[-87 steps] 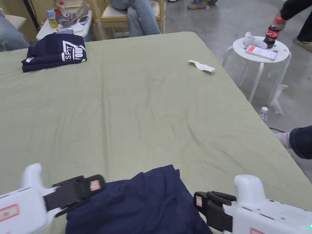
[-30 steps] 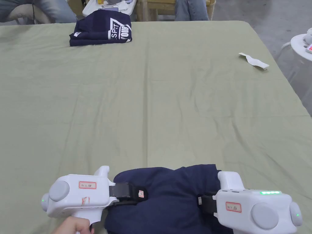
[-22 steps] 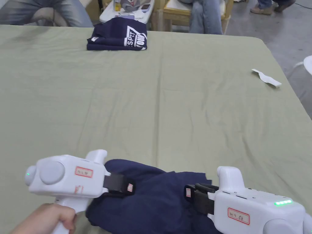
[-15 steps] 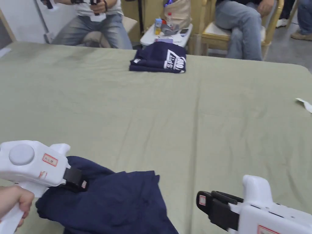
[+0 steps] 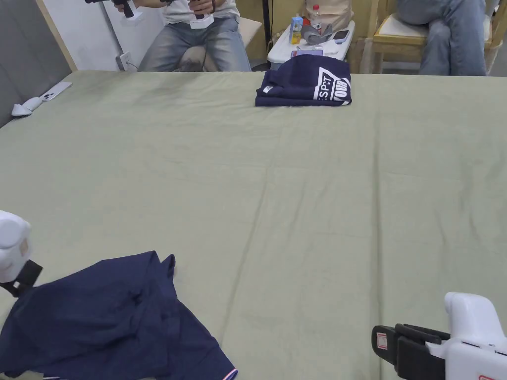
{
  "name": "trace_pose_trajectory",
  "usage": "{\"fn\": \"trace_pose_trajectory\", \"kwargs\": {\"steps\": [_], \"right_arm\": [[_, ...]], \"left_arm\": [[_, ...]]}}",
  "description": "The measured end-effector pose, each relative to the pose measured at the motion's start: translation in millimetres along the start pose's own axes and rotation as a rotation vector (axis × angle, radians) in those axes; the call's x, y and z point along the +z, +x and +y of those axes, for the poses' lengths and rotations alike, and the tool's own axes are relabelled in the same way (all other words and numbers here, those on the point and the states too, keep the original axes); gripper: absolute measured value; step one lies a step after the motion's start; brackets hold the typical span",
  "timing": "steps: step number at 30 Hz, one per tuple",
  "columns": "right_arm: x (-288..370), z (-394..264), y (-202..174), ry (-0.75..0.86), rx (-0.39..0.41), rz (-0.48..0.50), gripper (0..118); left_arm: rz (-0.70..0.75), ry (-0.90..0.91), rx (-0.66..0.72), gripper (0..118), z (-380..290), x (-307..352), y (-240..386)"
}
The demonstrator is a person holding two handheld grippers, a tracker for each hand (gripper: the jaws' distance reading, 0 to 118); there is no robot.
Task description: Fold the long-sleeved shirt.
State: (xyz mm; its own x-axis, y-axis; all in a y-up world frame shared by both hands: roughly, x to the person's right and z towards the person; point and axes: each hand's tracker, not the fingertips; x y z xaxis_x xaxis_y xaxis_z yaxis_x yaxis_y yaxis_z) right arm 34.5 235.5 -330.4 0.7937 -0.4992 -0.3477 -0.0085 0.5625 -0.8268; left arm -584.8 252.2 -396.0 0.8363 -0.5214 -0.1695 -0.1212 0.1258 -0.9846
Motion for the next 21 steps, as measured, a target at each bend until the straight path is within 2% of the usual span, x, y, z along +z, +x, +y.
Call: {"fn": "trace_pose_trajectory", "kwargs": {"steps": [2, 3, 5, 6, 7, 9, 11, 13, 15, 18, 20, 21], "right_arm": [[7, 0, 3, 0.013, -0.002, -0.013, 1], [10, 1, 7, 0.023, 0.001, -0.017, 1], [16, 1, 10, 0.055, 0.012, -0.028, 1], [19, 2, 11, 0.064, 0.010, -0.033, 1], [21, 1, 14, 0.070, 0.007, -0.036, 1], [24, 0, 19, 0.072, 0.003, -0.039, 1], [22, -3, 27, 0.052, -0.027, -0.046, 1], [28, -11, 33, 0.061, -0.030, -0.096, 1], [38, -19, 42, 0.054, -0.023, -0.095, 1], [63, -31, 56, 0.067, -0.026, -0.160, 1], [80, -40, 69, 0.080, -0.030, -0.189, 1], [89, -43, 76, 0.084, -0.037, -0.197, 1]], "left_arm": [[-0.056, 0.080, 0.125, 60, -16, 34, -14], [-0.130, 0.120, 0.174, 53, -21, 48, -15], [-0.396, 0.197, 0.269, 11, -39, 77, -7], [-0.546, 0.233, 0.310, 2, -36, 62, -10], [-0.642, 0.286, 0.342, 2, -43, 68, 1], [-0.781, 0.381, 0.309, 0, -60, 89, 42], [-0.940, 0.472, 0.369, 0, -92, 113, 107], [-1.166, 0.467, 0.298, 0, -106, 121, 175], [-1.166, 0.422, 0.266, 0, -125, 135, 245], [-1.176, 0.423, 0.203, 0, -145, 169, 323], [-1.229, 0.333, 0.188, 0, -150, 183, 354], [-1.247, 0.320, 0.110, 0, -151, 188, 365]]}}
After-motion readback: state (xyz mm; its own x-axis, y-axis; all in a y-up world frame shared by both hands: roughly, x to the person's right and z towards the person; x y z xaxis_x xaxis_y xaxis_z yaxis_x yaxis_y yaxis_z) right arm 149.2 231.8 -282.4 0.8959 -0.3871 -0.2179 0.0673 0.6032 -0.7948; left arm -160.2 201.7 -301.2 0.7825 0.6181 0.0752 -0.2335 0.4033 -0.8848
